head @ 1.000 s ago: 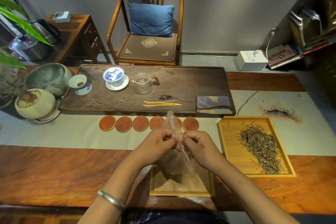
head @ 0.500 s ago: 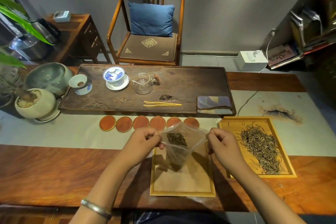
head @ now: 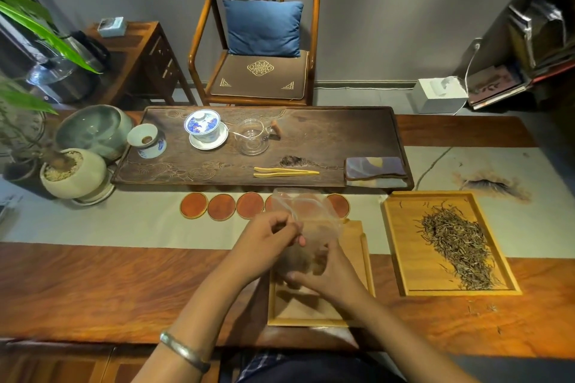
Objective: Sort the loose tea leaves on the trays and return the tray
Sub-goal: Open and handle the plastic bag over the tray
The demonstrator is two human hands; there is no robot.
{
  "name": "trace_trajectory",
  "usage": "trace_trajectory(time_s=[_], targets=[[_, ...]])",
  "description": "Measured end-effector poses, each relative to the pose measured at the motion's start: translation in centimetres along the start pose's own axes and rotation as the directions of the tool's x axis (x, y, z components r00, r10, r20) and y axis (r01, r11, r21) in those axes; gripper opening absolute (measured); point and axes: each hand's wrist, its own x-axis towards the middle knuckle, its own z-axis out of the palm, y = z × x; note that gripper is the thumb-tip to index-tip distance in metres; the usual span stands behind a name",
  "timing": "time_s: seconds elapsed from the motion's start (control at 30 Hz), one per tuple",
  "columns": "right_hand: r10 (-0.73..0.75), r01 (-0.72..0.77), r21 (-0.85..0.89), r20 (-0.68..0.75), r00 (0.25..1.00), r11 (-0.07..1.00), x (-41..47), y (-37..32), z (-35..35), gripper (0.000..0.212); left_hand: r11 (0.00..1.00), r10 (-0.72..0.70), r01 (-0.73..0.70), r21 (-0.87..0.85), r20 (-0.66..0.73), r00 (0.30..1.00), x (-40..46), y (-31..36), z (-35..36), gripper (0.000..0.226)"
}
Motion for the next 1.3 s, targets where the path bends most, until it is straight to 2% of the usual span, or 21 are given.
trace_trajectory(time_s=[0.07, 0.1, 0.23, 0.3, 0.37, 0.47, 0.53, 0.63, 0.77, 0.97, 1.07, 1.23, 1.3], targets=[[-0.058, 0.057, 0.09, 0.002, 0.998, 0.994, 1.2, -0.6, 0.9, 0.053, 1.0, 0.013, -0.014, -0.023, -0.016, 1.0, -0.1, 0.2, -0.1, 0.037], [-0.078, 0.078, 0.136, -0.004, 0.997, 0.988, 1.5, -0.6, 1.1, 0.045, 0.999, 0.021, -0.022, -0.033, -0.022, 1.0, -0.1, 0.2, -0.1, 0.042], [-0.04, 0.03, 0.402, 0.018, 0.999, 0.915, 1.9, -0.2, 1.0, 0.04, 0.998, 0.055, -0.055, -0.029, -0.025, 0.998, -0.8, 0.3, -0.6, 0.039], [-0.031, 0.03, 0.39, -0.003, 1.0, 0.92, 1.3, -0.4, 0.4, 0.037, 0.999, 0.053, -0.053, 0.001, -0.024, 0.998, -1.2, -0.2, -1.2, 0.032], [-0.051, 0.05, 0.298, -0.006, 0.999, 0.953, 0.6, -0.5, -0.1, 0.028, 0.999, 0.044, -0.044, 0.028, -0.028, 0.999, -1.8, -1.2, -2.0, 0.025], [-0.036, 0.029, 0.222, 0.024, 0.999, 0.975, -0.4, -0.7, -0.9, 0.035, 0.999, 0.023, -0.022, 0.028, -0.032, 0.999, -3.1, -3.3, -3.0, 0.042], [0.009, -0.016, 0.241, 0.031, 0.999, 0.97, -0.9, -0.7, -1.3, 0.026, 1.0, -0.009, 0.009, 0.014, -0.018, 1.0, -3.9, -4.6, -3.4, 0.052], [0.032, -0.041, 0.23, 0.045, 0.999, 0.972, -2.3, -0.7, -1.8, 0.016, 0.997, -0.053, 0.054, -0.047, 0.004, 0.999, -4.6, -6.8, -3.5, 0.053], [0.044, -0.055, 0.195, 0.062, 0.997, 0.979, -4.4, -0.5, -2.4, 0.021, 0.99, -0.098, 0.104, -0.098, 0.062, 0.993, -5.5, -9.2, -2.7, 0.054], [0.07, -0.091, 0.179, 0.122, 0.99, 0.98, -6.2, 0.1, -3.2, 0.046, 0.981, -0.169, 0.19, -0.031, 0.34, 0.925, -6.1, -10.2, 0.1, 0.088], [0.052, -0.091, 0.18, 0.208, 0.977, 0.979, -6.9, 0.1, -3.6, 0.048, 0.984, -0.178, 0.173, 0.049, 0.377, 0.909, -6.6, -9.7, 1.8, 0.076], [0.109, -0.14, 0.267, 0.127, 0.986, 0.953, -7.5, 1.9, -3.7, 0.061, 0.978, -0.197, 0.207, -0.002, 0.303, 0.933, -8.0, -9.4, 4.6, 0.06], [0.139, -0.175, 0.312, 0.133, 0.981, 0.934, -8.2, 3.3, -3.3, 0.052, 0.969, -0.228, 0.246, -0.028, 0.282, 0.932, -9.0, -9.7, 5.6, 0.046]])
